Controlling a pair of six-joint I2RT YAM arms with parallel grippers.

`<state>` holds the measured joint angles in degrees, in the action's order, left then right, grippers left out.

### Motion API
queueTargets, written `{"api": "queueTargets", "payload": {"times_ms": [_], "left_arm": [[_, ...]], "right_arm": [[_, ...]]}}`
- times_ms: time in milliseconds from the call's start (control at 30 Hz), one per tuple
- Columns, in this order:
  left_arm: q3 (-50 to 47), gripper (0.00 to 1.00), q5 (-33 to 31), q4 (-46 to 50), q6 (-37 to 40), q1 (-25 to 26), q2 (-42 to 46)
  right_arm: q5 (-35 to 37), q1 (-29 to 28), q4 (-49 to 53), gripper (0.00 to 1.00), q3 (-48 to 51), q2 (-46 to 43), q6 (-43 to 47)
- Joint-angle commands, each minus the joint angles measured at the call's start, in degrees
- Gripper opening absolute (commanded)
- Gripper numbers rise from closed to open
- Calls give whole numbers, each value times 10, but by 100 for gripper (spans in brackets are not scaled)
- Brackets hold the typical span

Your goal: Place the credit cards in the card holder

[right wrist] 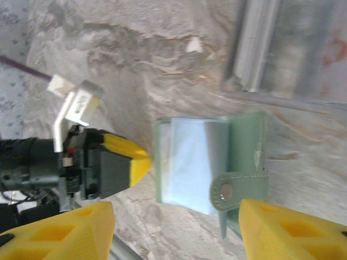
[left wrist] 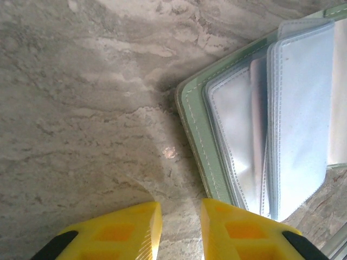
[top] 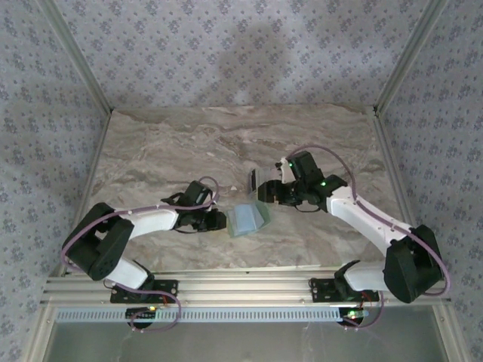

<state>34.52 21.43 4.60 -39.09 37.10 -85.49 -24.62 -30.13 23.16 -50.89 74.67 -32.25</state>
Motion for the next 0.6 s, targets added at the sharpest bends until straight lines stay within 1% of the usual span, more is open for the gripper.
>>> {"api": "queueTargets", "payload": {"times_ms": [0,133,400,500,567], "left_arm": [[8,27,-14,-28,9,-3,-13],[21,26,-8,-25,11,-1,-19],[40,24,-16,-10,19,8,-17],[50,23,-15,-13,21,8,-27],[58,22,-13,-16,21,8,-39]], "right_arm": [[2,16,39,65,29,32,10],[-11,18,-5,65,54,66,1],[-4,29,-43,65,74,118,1],[-39,31,-86,65,83,136,-6],[-59,30,-106,63,81,153,-12]]}}
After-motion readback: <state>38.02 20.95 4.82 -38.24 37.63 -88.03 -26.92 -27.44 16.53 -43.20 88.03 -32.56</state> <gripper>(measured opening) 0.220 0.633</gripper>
